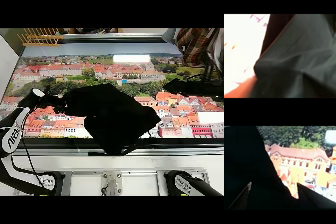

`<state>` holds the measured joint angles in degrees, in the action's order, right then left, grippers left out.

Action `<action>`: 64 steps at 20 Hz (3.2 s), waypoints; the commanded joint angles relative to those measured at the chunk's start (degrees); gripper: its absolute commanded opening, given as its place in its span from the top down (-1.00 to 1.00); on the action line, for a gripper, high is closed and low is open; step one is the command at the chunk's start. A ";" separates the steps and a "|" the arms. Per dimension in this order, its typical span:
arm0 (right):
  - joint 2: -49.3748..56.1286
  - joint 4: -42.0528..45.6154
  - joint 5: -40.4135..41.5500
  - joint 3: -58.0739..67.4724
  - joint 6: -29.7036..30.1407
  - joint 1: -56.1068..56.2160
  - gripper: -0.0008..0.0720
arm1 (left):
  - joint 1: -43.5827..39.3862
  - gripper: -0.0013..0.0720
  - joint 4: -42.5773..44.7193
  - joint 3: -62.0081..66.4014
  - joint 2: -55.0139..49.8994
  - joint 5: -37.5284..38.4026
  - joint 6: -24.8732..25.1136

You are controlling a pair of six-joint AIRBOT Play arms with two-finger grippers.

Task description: Fold the clothes and pants, and hang the long-sleeved shirts on hangers.

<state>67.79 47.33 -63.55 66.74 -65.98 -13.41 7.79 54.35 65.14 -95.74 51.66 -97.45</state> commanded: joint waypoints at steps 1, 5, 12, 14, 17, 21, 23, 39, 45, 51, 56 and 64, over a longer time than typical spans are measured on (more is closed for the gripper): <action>9.62 -0.02 4.00 2.08 -0.02 1.79 -0.74 | -0.04 0.93 -2.34 2.51 -0.04 -1.75 3.21; 22.93 0.00 3.26 8.87 0.00 4.70 -0.74 | -0.07 0.94 -1.16 7.43 1.57 0.00 6.21; 39.82 -0.04 1.57 18.64 0.02 14.67 -0.75 | -0.07 0.94 -0.81 9.11 1.51 1.86 8.13; 41.46 -0.02 1.62 20.20 0.07 17.53 -0.75 | -0.07 0.94 -0.04 9.11 1.51 1.92 8.11; 42.12 -0.02 2.08 21.03 1.09 20.41 -0.75 | -0.07 0.94 0.00 9.11 1.51 1.92 8.11; 42.10 -0.04 2.21 21.53 4.35 21.31 0.39 | -0.07 0.94 -0.07 9.14 1.55 1.95 8.11; 41.35 -0.04 2.19 22.77 4.26 21.07 0.93 | -0.07 0.94 0.00 9.77 2.23 2.21 8.11; -7.76 5.49 -1.81 34.03 -4.02 21.16 0.93 | -0.07 0.94 0.04 46.16 40.98 2.10 8.13; -13.92 18.21 -6.49 31.54 -20.50 30.86 0.93 | -0.07 0.94 0.04 43.74 45.97 0.24 8.13; -9.92 32.57 -7.61 21.00 -34.91 40.24 0.93 | -0.07 0.94 -0.39 30.60 37.16 -4.35 8.13; 4.20 40.48 0.76 19.54 -41.70 36.06 0.93 | -4.04 0.94 -0.11 28.76 16.44 -9.27 8.17; 11.45 30.42 18.51 22.10 -40.61 21.49 -0.80 | -4.09 -1.00 0.15 45.83 -0.26 3.13 8.09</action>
<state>79.24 81.19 -48.51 88.16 -107.22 13.08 2.07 54.54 106.13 -92.86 47.86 -89.38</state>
